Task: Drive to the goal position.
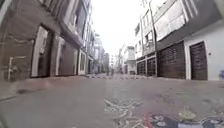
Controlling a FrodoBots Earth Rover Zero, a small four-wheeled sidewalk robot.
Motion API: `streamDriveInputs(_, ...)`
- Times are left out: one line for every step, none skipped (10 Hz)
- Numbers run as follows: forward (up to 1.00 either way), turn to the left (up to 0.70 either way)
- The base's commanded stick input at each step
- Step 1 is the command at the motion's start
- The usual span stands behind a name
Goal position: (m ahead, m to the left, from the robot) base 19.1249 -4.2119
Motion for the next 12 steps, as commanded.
streamDriveInputs(1.00,-0.26)
streamDriveInputs(1.00,-0.26)
streamDriveInputs(1.00,-0.05)
streamDriveInputs(1.00,-0.16)
streamDriveInputs(1.00,-0.37)
streamDriveInputs(1.00,-0.33)
streamDriveInputs(1.00,-0.25)
streamDriveInputs(1.00,-0.16)
streamDriveInputs(1.00,-0.01)
streamDriveInputs(1.00,0.00)
streamDriveInputs(1.00,0.00)
streamDriveInputs(1.00,0.00)
